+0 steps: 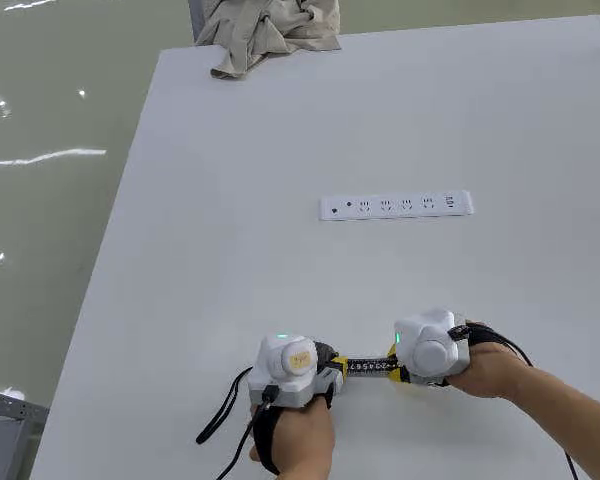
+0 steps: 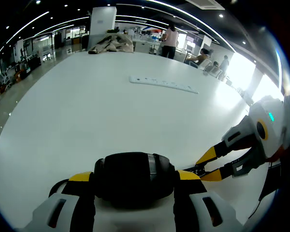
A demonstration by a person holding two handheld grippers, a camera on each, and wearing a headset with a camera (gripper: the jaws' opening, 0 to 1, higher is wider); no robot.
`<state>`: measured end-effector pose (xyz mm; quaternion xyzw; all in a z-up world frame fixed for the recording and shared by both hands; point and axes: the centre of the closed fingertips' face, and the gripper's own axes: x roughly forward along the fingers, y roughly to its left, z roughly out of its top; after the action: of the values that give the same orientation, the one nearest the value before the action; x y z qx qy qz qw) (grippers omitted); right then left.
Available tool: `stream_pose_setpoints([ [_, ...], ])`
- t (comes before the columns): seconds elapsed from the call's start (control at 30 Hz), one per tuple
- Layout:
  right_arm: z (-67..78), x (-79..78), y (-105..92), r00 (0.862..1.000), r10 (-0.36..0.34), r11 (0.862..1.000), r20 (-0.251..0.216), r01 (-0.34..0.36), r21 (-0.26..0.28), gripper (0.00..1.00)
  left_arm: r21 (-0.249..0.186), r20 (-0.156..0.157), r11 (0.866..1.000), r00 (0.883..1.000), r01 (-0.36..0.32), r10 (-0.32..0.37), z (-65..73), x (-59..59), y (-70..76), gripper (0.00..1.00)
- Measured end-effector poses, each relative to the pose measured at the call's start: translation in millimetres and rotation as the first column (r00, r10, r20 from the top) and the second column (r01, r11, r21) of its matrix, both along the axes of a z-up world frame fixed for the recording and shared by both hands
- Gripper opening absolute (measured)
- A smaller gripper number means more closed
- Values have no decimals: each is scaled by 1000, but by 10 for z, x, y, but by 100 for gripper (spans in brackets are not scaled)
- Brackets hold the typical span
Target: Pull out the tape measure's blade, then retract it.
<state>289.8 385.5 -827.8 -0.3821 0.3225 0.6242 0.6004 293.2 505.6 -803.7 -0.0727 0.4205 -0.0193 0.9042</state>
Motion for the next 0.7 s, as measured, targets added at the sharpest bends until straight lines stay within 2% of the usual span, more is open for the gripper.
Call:
stream_pose_setpoints([
  [0.7, 2, -9, 197, 1000, 24, 999, 15, -25, 20, 14, -1, -7, 1000, 1000, -5, 5, 6, -6, 0, 63],
])
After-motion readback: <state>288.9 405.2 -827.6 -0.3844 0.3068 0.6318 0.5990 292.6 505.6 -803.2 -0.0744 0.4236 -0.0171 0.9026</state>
